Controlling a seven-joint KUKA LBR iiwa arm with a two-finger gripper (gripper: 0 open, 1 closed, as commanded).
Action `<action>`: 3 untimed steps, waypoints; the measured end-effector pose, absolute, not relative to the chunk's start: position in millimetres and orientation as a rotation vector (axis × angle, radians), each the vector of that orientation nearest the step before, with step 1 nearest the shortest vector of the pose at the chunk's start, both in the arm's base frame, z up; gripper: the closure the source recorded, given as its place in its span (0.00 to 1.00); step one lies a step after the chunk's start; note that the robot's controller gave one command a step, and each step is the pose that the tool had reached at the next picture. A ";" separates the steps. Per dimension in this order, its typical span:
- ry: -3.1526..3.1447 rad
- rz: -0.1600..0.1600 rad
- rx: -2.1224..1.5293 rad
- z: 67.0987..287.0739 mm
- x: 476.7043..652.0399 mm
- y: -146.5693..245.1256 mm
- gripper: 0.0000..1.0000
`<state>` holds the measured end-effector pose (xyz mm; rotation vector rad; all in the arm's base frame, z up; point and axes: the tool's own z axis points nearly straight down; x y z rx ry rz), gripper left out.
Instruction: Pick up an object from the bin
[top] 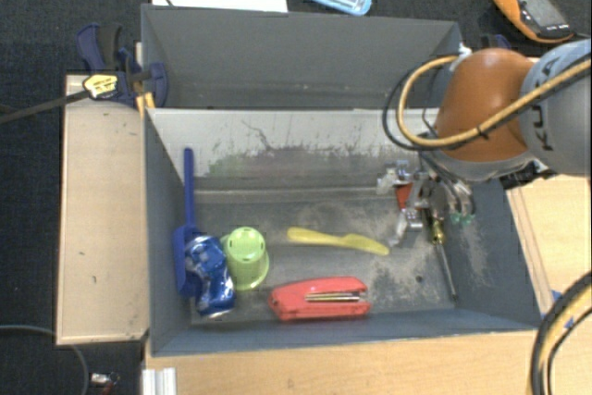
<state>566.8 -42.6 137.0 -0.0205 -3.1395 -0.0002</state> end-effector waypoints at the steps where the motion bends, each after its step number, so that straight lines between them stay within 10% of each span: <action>1: -3.145 0.001 -0.018 139.4 568.4 -42.6 0.00; 2: -3.142 0.001 0.181 77.0 589.4 10.9 0.00; 3: -3.138 0.001 0.230 131.8 586.7 4.3 0.00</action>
Offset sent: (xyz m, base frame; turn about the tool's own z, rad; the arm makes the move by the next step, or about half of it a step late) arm 0.0224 0.0580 -0.0670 -0.1468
